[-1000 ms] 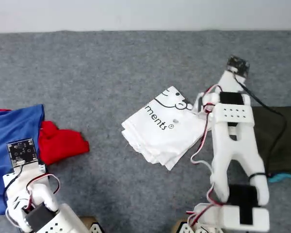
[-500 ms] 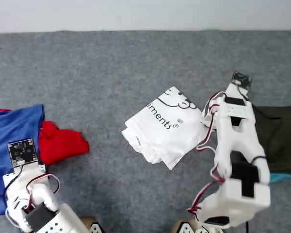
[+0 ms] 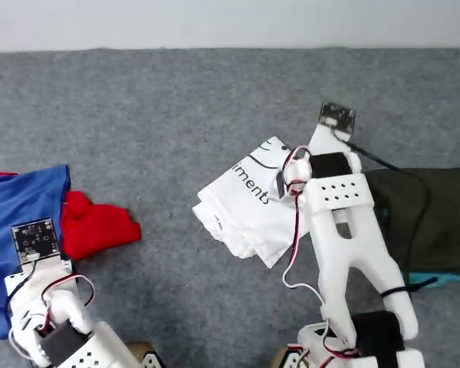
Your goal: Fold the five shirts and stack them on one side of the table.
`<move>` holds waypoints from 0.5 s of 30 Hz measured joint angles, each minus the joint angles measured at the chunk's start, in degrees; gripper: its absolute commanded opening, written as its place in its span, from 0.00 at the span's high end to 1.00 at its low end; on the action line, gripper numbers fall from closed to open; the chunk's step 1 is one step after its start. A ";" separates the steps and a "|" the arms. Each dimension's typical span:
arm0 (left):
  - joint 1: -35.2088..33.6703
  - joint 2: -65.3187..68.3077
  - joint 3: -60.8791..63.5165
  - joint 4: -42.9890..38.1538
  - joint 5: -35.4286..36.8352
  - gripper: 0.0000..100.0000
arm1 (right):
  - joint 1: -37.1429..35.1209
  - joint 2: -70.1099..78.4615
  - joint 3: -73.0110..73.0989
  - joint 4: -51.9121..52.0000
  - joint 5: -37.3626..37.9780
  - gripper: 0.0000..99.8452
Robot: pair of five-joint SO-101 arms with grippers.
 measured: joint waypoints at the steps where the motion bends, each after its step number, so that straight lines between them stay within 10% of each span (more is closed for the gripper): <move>1: 0.00 0.00 0.00 0.00 0.00 0.81 | -0.35 0.09 1.05 -0.18 -0.26 0.99; 15: -0.26 0.00 0.00 0.00 0.00 0.81 | -13.98 17.32 9.14 -10.90 -1.49 0.99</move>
